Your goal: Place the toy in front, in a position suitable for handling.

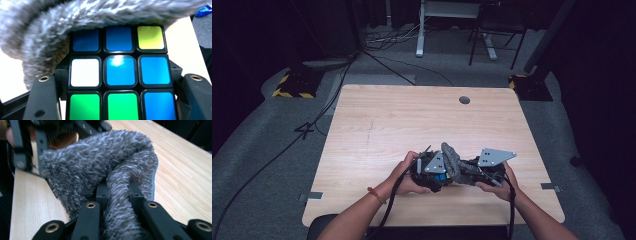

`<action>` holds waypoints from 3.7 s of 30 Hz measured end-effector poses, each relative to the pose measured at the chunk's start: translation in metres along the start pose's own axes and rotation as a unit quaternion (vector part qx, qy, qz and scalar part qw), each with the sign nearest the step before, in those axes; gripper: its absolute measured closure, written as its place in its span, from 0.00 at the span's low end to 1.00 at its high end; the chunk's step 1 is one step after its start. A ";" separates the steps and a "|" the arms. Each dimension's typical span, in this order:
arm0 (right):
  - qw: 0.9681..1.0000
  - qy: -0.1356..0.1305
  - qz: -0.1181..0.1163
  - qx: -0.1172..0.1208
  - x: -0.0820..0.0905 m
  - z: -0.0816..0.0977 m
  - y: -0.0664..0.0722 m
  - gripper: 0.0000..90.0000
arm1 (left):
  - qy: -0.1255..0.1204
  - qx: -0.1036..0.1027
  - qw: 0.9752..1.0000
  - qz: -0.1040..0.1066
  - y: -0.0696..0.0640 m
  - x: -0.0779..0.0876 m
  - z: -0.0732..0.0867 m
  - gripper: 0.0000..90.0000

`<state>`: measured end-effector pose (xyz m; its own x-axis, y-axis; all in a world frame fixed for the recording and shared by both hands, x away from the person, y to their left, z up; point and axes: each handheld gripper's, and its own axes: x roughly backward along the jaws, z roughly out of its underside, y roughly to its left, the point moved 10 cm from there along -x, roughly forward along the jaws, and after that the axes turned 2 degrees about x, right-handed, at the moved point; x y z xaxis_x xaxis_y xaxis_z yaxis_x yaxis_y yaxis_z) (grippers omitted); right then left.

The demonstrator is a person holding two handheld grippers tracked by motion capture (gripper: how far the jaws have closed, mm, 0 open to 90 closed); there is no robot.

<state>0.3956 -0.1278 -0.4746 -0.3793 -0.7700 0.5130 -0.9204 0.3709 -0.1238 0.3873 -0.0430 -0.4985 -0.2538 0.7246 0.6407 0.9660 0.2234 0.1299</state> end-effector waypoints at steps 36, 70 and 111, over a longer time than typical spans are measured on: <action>1.000 -0.004 -0.003 -0.010 0.001 0.000 -0.004 0.84 | -0.012 0.002 1.000 0.005 -0.001 0.004 -0.003 0.37; 0.997 0.065 -0.022 -0.023 -0.021 0.032 -0.015 0.84 | -0.047 0.000 0.999 0.005 0.000 0.018 -0.013 0.37; 0.999 0.004 -0.030 -0.027 -0.004 0.011 -0.007 0.84 | -0.059 -0.001 0.998 0.000 0.000 0.016 -0.014 0.37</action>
<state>0.4028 -0.1331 -0.4846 -0.3234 -0.7869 0.5256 -0.9347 0.3522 -0.0478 0.3838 -0.0400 -0.4776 -0.2569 0.7960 0.5481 0.9663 0.2218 0.1308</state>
